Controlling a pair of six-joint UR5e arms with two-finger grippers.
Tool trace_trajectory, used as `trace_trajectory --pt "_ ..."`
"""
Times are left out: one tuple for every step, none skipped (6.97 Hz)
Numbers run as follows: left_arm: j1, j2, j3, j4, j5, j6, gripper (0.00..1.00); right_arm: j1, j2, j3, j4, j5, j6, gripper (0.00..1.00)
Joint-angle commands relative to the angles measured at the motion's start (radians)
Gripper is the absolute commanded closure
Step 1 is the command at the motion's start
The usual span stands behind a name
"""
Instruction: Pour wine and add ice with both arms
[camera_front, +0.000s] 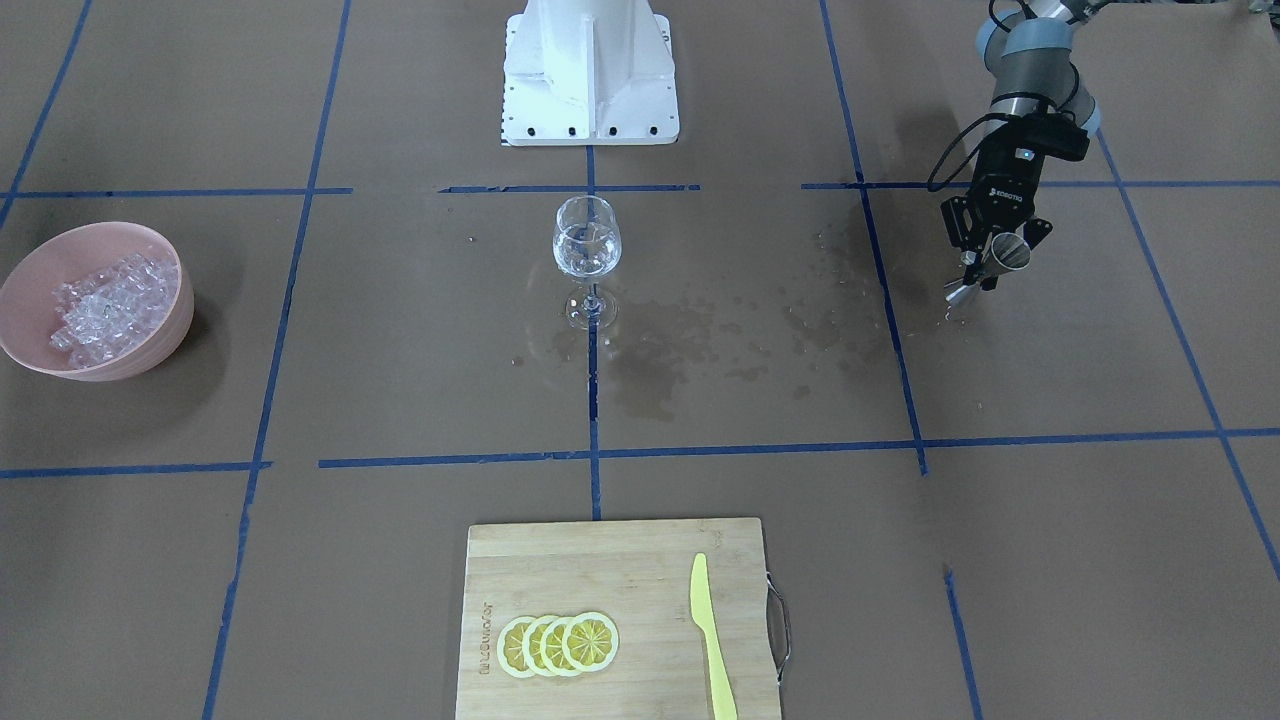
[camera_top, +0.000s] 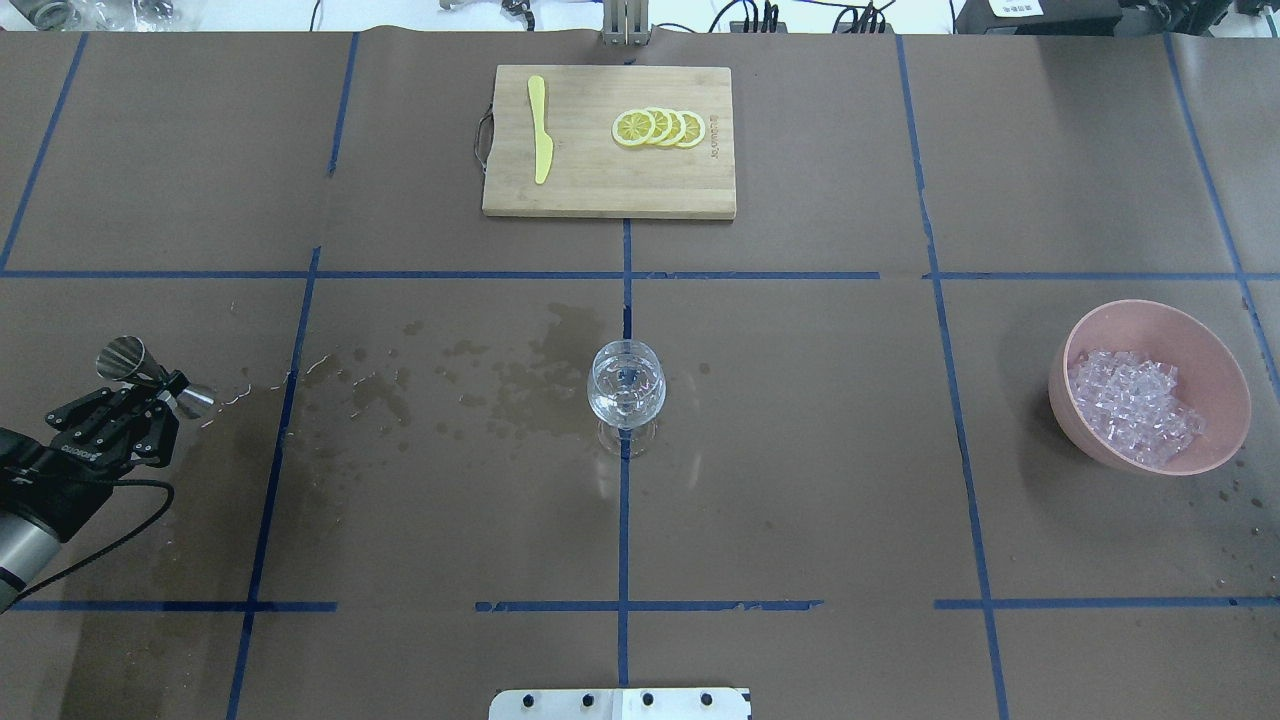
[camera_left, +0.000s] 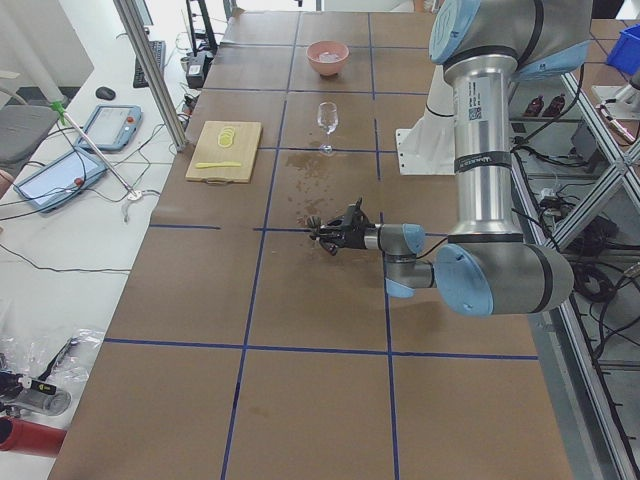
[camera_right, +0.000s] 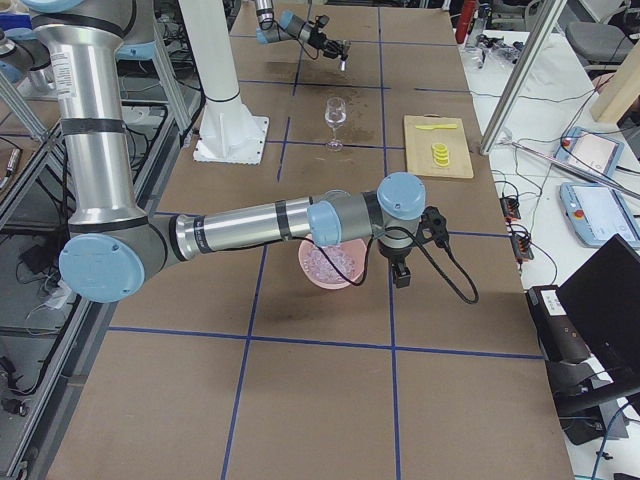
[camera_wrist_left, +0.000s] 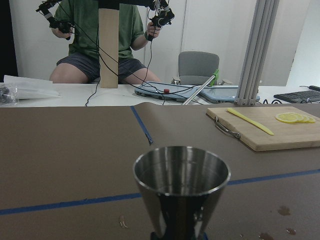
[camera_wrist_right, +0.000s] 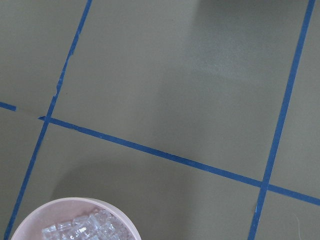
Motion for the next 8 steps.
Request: trace_trajectory --pt "0.017 -0.001 0.001 0.033 -0.003 -0.007 1.0 0.0 -0.004 0.0 0.0 0.001 0.0 0.0" --pt "0.04 -0.001 0.002 0.034 -0.003 -0.072 1.0 0.0 -0.004 0.0 0.0 0.001 0.002 0.0" --pt "0.05 -0.001 0.001 0.037 -0.003 -0.077 1.0 0.0 -0.002 0.0 0.0 0.001 0.002 0.0" --pt "0.051 -0.001 0.002 0.039 -0.003 -0.077 1.0 0.0 -0.002 0.002 0.0 0.001 0.002 0.0" --pt "0.053 -0.001 0.002 0.04 -0.001 -0.079 1.0 0.0 -0.004 0.003 -0.001 0.001 0.002 0.0" --pt "0.059 -0.001 0.004 0.042 0.0 -0.079 1.0 0.0 -0.007 0.007 0.0 0.001 0.002 0.0" --pt "0.062 -0.001 0.004 0.048 0.0 -0.08 0.97 0.0 -0.008 0.008 0.0 0.001 0.002 0.0" --pt "0.064 -0.001 0.004 0.05 0.004 -0.08 0.92 0.0 -0.01 0.007 -0.001 0.001 0.002 0.0"
